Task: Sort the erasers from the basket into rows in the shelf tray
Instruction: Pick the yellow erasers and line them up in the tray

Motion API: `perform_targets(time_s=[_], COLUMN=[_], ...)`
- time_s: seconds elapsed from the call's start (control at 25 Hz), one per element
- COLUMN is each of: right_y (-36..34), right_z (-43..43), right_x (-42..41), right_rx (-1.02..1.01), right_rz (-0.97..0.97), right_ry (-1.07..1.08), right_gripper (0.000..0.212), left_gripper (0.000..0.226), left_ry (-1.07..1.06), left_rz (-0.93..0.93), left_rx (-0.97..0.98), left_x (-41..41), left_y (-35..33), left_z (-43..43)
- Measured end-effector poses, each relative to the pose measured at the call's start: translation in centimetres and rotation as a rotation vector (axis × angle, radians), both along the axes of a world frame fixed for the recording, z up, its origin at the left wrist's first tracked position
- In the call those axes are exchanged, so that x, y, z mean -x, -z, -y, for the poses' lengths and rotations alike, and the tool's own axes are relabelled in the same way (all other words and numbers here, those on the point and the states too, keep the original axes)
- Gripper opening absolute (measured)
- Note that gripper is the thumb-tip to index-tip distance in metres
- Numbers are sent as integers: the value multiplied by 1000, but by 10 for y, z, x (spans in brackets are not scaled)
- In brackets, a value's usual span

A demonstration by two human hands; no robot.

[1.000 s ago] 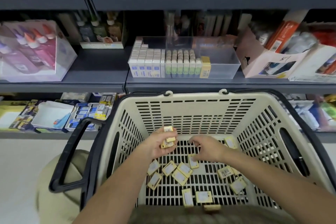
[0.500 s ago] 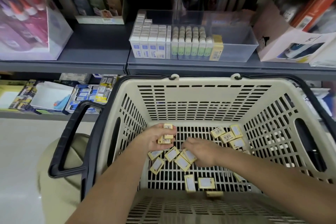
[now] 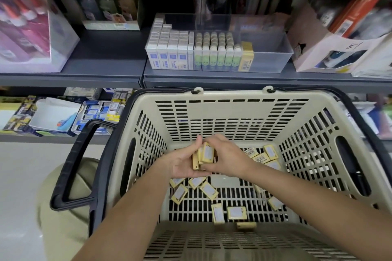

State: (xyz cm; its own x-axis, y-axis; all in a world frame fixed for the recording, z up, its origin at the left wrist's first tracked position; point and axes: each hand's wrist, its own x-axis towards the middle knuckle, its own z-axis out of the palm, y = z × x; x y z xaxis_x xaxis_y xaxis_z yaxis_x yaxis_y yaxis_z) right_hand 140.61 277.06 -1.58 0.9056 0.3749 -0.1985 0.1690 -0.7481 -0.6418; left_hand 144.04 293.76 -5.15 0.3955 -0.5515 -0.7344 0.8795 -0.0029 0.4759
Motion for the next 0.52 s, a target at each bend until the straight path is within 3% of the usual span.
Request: perform_targets(time_s=[0.08,0.28,0.44,0.52], right_y=[-1,4,30,42], right_z=[-7,12,11,-1], right_x=[1,-1,22,32], right_rx=[14,6,327,425], right_rz=[12,-158,-274,-321], right_ry=[-9,84,-154,-153], right_gripper=[60,93,76,67], left_gripper=[42,36,57,58], left_ry=[10,-20,-124,-136], left_rz=[-13,-4,-9,-5], left_rx=[62,20,-79,-114], left_x=[3,1,0,1], left_y=[-4,-9,-6,-5], left_z=[3,-3,-11,-12])
